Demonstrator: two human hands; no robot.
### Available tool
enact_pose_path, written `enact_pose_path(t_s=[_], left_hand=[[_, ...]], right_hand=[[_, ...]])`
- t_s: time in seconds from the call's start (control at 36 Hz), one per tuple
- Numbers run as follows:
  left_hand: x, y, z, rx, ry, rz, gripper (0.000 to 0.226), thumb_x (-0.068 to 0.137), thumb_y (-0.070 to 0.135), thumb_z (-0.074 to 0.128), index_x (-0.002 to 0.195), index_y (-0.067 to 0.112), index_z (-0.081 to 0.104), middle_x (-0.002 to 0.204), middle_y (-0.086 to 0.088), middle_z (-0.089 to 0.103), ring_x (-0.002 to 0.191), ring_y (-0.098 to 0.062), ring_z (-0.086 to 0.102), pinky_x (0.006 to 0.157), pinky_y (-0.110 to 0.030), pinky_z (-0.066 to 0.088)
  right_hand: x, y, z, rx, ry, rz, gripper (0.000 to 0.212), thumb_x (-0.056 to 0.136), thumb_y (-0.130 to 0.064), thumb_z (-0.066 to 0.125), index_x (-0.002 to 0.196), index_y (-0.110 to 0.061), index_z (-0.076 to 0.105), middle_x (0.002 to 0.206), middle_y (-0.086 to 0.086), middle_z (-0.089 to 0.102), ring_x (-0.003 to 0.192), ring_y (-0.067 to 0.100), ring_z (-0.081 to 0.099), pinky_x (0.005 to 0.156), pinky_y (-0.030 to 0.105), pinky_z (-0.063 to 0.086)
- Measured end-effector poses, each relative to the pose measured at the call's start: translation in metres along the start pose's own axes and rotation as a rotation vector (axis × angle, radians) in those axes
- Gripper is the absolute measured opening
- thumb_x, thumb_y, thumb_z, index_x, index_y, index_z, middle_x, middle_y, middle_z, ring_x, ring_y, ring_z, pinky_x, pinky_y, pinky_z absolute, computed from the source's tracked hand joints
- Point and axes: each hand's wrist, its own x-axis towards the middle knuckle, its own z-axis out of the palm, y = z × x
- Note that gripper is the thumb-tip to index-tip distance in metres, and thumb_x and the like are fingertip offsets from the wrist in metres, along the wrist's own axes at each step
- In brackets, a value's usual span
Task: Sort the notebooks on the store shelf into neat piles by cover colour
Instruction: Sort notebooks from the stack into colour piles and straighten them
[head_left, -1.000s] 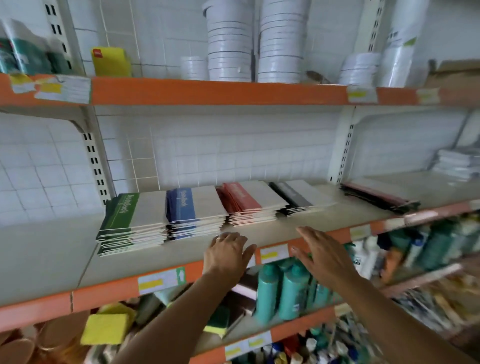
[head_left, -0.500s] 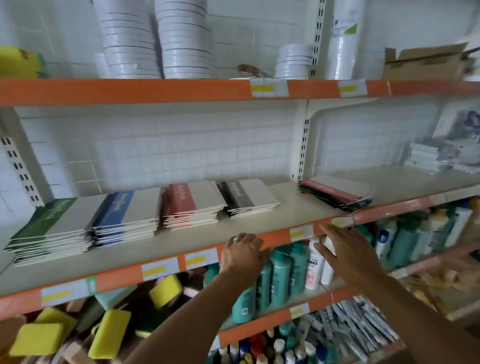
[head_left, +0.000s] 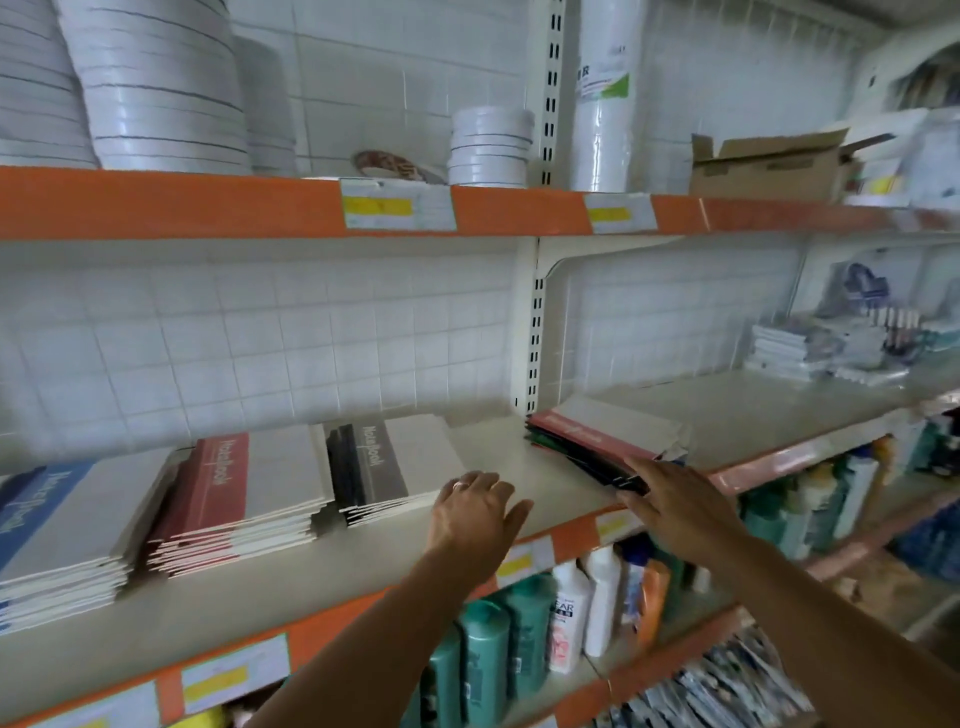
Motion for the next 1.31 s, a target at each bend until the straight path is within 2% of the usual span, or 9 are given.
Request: enact_pose_path(t_s=[0.36,0.44,0.61,0.72,0.78,0.92,1.0,1.08,1.31], left_hand=[[0.088,0.040,0.031,0.018,-0.036,-0.037,0.047,0.101,0.050,0.027,0.136,0.028,0.048,0.149,0.006,0.039,0.139,-0.015,0.029,0.111,-0.030,0.020],[0.100,0.056,0.041,0.016,-0.024,-0.088,0.045,0.101,0.049,0.028,0.135,0.028,0.048,0.147,0.006,0.040,0.138,-0.014,0.030,0.111,-0.030,0.021],[0.115,0.091,0.062,0.026,0.023,-0.230,0.043,0.100,0.049,0.029,0.131,0.030,0.053,0.142,0.009,0.046,0.134,-0.012,0.034,0.107,-0.027,0.024],[0.115,0.113,0.072,0.033,0.037,-0.317,0.041,0.101,0.047,0.030,0.131,0.031,0.052,0.142,0.009,0.045,0.134,-0.012,0.035,0.108,-0.028,0.024],[0.114,0.121,0.075,0.042,0.057,-0.366,0.041,0.101,0.048,0.029,0.131,0.031,0.051,0.141,0.010,0.046,0.133,-0.011,0.035,0.107,-0.027,0.024],[0.106,0.140,0.081,0.049,0.104,-0.451,0.041,0.100,0.048,0.032,0.131,0.030,0.053,0.141,0.009,0.047,0.133,-0.011,0.036,0.107,-0.026,0.026],[0.098,0.148,0.083,0.060,0.118,-0.487,0.040,0.100,0.046,0.034,0.131,0.030,0.053,0.142,0.009,0.046,0.133,-0.011,0.036,0.106,-0.026,0.027],[0.092,0.153,0.084,0.085,0.119,-0.507,0.040,0.100,0.046,0.033,0.131,0.030,0.052,0.142,0.010,0.045,0.133,-0.010,0.035,0.105,-0.025,0.026],[0.090,0.155,0.086,0.110,0.229,-0.495,0.039,0.100,0.043,0.038,0.130,0.027,0.055,0.137,0.008,0.051,0.128,-0.012,0.041,0.101,-0.026,0.030]], right_hand=[[0.087,0.062,0.019,0.062,-0.157,-0.061,0.070,0.096,-0.057,0.036,0.152,-0.022,0.015,0.156,-0.001,0.025,0.139,0.019,0.028,0.113,0.033,0.023],[0.104,0.077,0.025,0.110,-0.187,-0.112,0.078,0.091,-0.062,0.040,0.153,-0.023,0.013,0.155,0.001,0.025,0.139,0.020,0.028,0.114,0.036,0.025],[0.133,0.107,0.039,0.071,-0.312,-0.279,0.088,0.087,-0.070,0.039,0.153,-0.027,0.001,0.161,-0.001,0.003,0.147,0.019,0.007,0.119,0.040,0.012],[0.140,0.119,0.046,0.118,-0.383,-0.350,0.089,0.086,-0.072,0.040,0.153,-0.031,-0.003,0.161,-0.003,-0.002,0.148,0.018,0.002,0.119,0.038,0.008],[0.142,0.123,0.049,0.113,-0.383,-0.395,0.089,0.086,-0.072,0.040,0.153,-0.032,-0.003,0.161,-0.003,0.000,0.147,0.019,0.005,0.118,0.038,0.010],[0.149,0.129,0.054,0.066,-0.325,-0.498,0.089,0.083,-0.075,0.040,0.152,-0.032,0.004,0.158,-0.002,0.016,0.140,0.020,0.024,0.107,0.040,0.032],[0.150,0.128,0.053,0.076,-0.277,-0.522,0.085,0.080,-0.074,0.046,0.149,-0.033,0.017,0.146,-0.003,0.039,0.127,0.020,0.040,0.092,0.036,0.042],[0.146,0.125,0.052,0.110,-0.202,-0.542,0.077,0.080,-0.070,0.052,0.142,-0.032,0.027,0.132,-0.002,0.052,0.114,0.020,0.049,0.079,0.032,0.040],[0.127,0.125,0.049,0.086,-0.007,-0.601,0.056,0.091,-0.063,0.041,0.128,-0.021,0.046,0.117,0.001,0.058,0.107,0.019,0.052,0.086,0.032,0.039]])
